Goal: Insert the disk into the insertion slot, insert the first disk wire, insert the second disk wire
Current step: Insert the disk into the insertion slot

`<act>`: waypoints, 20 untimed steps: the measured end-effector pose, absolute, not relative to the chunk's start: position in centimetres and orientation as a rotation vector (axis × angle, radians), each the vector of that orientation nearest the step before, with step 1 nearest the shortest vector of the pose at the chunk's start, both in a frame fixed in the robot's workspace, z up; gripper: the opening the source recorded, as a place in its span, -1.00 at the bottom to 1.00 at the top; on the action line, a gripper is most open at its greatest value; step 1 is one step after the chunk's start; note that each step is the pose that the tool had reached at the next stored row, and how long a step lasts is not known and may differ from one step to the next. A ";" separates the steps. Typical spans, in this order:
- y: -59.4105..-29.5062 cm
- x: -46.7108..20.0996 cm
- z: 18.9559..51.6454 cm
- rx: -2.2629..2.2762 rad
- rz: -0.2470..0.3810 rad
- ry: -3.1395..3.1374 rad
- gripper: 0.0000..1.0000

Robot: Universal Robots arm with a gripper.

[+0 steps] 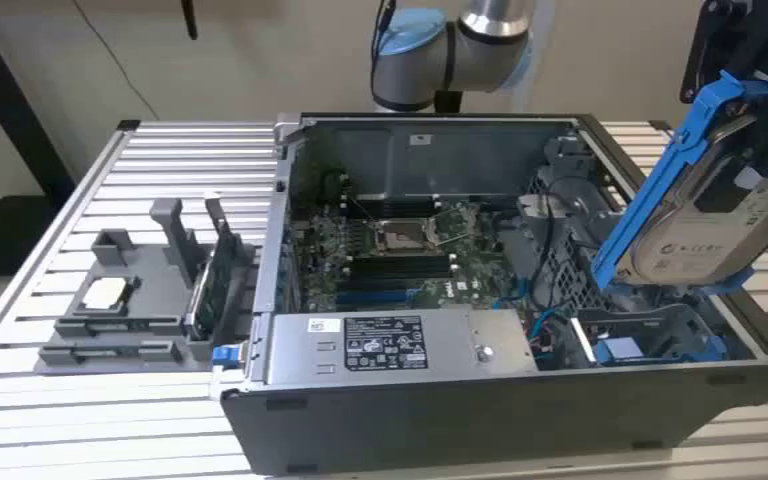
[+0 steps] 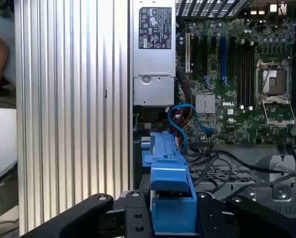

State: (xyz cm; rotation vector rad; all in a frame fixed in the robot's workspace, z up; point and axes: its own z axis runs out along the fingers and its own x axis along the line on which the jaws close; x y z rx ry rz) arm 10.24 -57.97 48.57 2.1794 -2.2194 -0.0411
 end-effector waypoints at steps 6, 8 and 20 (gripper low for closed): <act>-58.0 10.3 48.5 2.178 -0.044 -2.218 -0.35; -58.0 10.3 48.5 2.178 -0.044 -2.218 -0.35; -58.0 10.3 48.1 2.179 -0.044 -2.218 -0.35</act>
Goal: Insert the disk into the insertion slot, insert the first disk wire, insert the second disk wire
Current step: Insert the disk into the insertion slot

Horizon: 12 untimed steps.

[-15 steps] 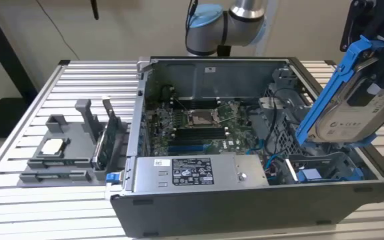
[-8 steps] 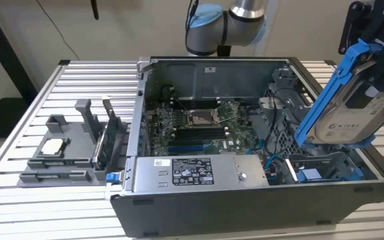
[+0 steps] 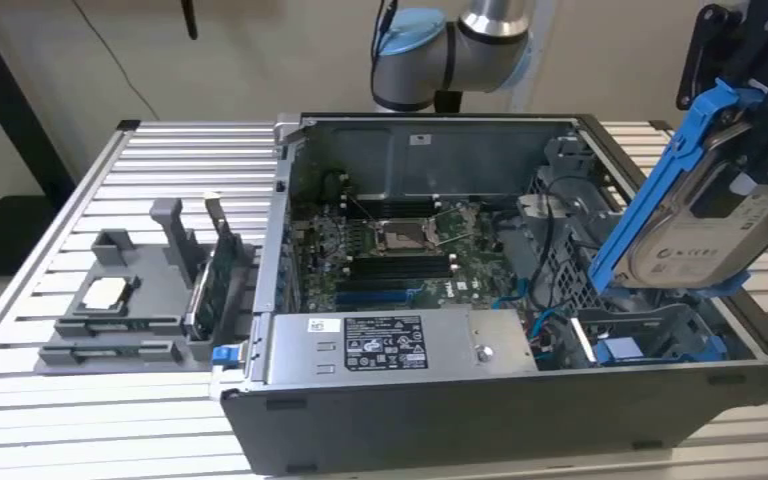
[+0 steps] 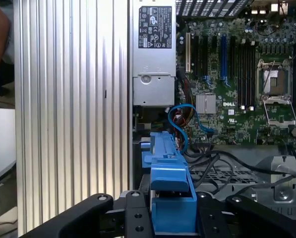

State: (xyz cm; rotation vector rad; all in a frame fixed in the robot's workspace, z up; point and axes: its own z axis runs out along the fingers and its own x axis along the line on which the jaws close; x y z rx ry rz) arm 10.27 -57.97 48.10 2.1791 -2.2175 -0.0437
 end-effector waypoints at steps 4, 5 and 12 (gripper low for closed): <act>-58.0 10.3 47.9 2.179 -0.044 -2.217 -0.35; -58.0 10.3 47.9 2.179 -0.043 -2.217 -0.35; -58.0 10.3 47.5 2.179 -0.044 -2.218 -0.35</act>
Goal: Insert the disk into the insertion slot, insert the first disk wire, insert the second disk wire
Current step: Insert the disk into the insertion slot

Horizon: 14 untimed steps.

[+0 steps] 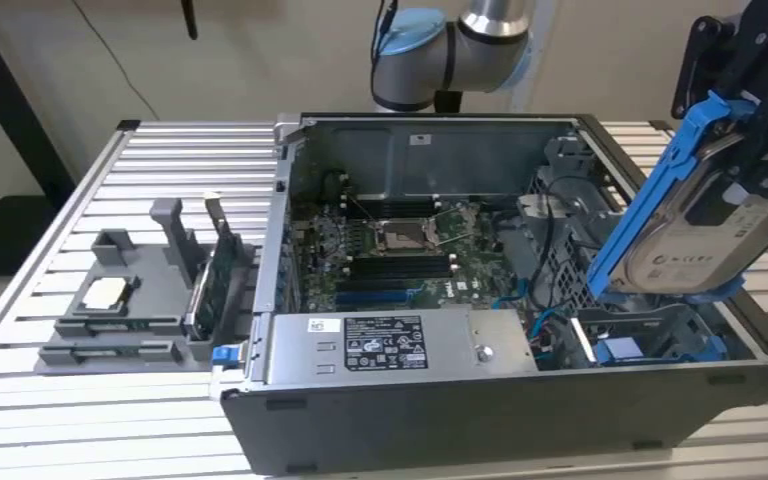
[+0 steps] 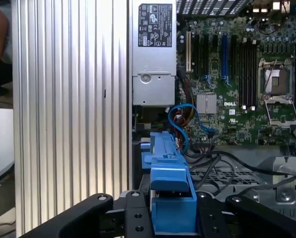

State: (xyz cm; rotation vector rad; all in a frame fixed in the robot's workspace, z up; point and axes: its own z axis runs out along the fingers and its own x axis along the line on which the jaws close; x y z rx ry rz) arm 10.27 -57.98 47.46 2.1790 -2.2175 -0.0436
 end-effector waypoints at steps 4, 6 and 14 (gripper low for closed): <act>-58.0 10.3 47.3 2.179 -0.043 -2.217 -0.35; -58.0 10.3 47.2 2.179 -0.043 -2.217 -0.35; -58.0 10.3 46.9 2.179 -0.043 -2.217 -0.35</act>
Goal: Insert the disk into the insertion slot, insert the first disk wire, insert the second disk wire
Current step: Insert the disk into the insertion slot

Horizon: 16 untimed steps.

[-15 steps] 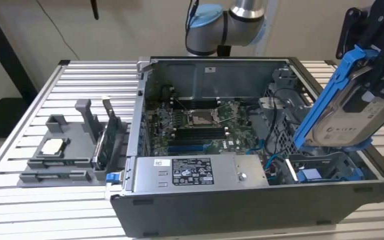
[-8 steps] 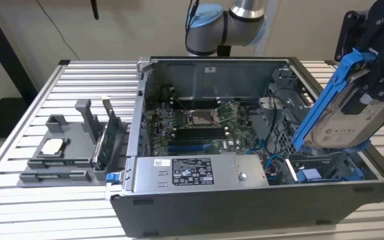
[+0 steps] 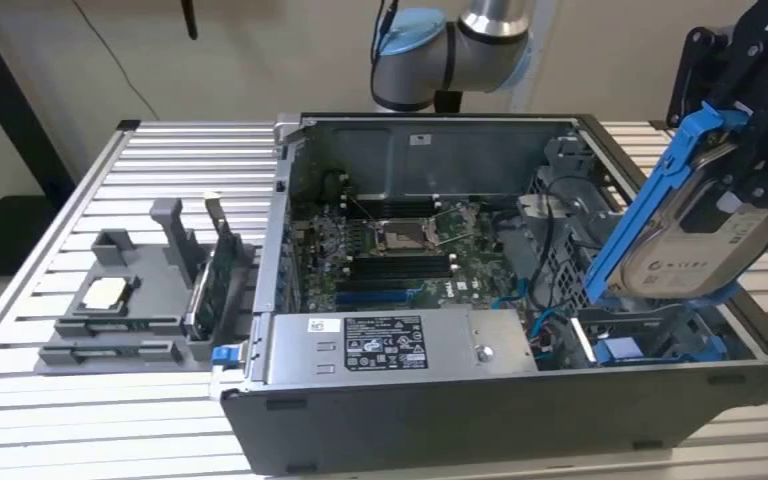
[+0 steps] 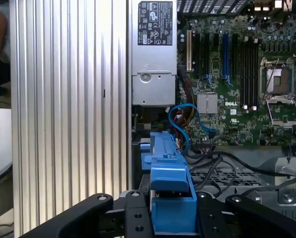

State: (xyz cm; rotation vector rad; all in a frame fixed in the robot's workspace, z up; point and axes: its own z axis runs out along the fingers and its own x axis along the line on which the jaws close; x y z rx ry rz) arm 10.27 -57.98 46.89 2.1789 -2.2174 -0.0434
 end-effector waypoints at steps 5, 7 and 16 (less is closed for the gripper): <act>-58.0 10.3 46.9 2.179 -0.044 -2.217 -0.35; -58.0 10.3 46.8 2.179 -0.044 -2.218 -0.35; -58.0 10.3 46.4 2.179 -0.044 -2.217 -0.35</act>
